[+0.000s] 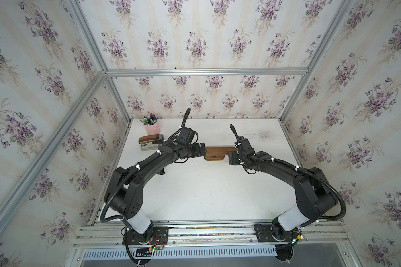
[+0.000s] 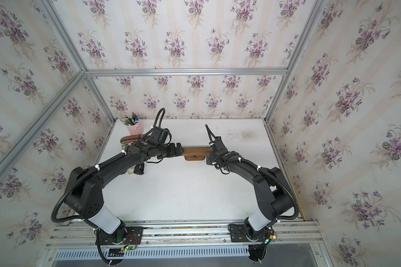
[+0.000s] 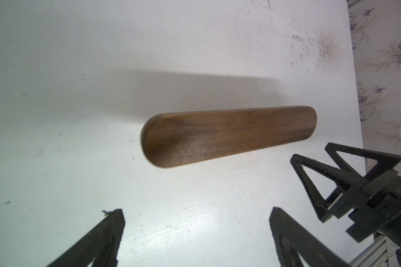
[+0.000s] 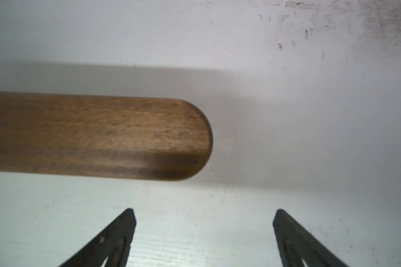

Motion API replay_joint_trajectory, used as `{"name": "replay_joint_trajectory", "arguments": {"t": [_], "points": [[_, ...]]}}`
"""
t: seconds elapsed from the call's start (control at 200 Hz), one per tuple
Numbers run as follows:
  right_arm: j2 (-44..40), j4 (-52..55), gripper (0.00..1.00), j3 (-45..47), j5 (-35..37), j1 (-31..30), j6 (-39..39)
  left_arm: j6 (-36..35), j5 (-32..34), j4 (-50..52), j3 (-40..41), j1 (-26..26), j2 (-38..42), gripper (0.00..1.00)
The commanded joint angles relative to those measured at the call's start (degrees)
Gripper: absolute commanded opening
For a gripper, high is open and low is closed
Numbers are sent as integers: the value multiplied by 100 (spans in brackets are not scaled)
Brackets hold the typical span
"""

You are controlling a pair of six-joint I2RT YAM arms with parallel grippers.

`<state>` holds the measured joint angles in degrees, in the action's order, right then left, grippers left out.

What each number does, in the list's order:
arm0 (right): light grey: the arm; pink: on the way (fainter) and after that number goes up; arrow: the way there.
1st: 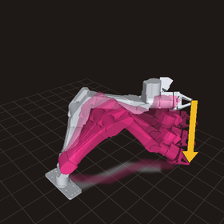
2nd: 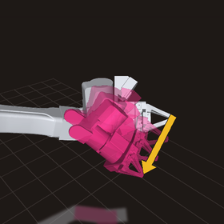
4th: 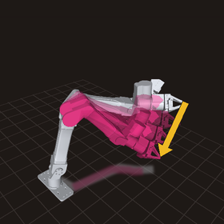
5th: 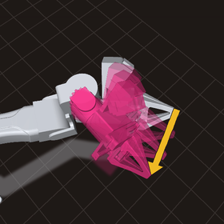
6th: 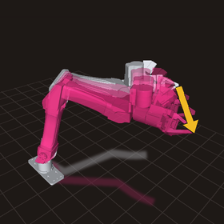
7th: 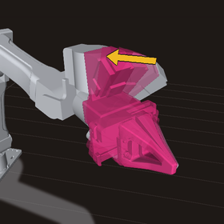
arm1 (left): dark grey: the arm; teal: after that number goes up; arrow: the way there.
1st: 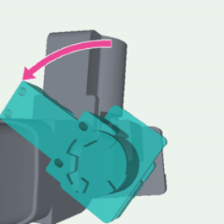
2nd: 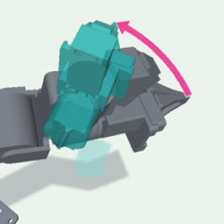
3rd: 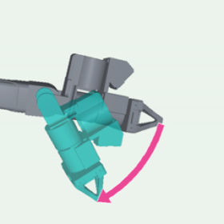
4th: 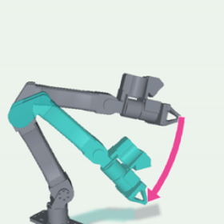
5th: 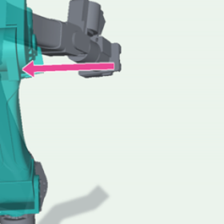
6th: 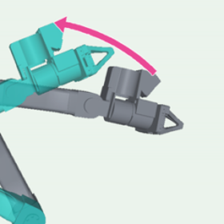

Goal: Place watch on stand
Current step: Move the stand to the center of the board, then pick up the watch at the center of the board.

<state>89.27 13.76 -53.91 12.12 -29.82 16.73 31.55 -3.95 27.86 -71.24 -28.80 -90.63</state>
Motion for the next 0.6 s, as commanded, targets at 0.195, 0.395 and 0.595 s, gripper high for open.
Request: {"name": "replay_joint_trajectory", "arguments": {"t": [0.195, 0.395, 0.595], "points": [[-559, -333, 92, 335, -94, -1135, -47, -211, 1862, 1691, 1027, 669, 1989, 99], [-543, -584, 90, 374, -91, -1484, -38, -292, 1611, 1814, 1192, 1702, 1850, 100], [-636, -644, 90, 444, -85, -1594, -39, -507, 1186, 1414, 1139, 1924, 1318, 100]]}}
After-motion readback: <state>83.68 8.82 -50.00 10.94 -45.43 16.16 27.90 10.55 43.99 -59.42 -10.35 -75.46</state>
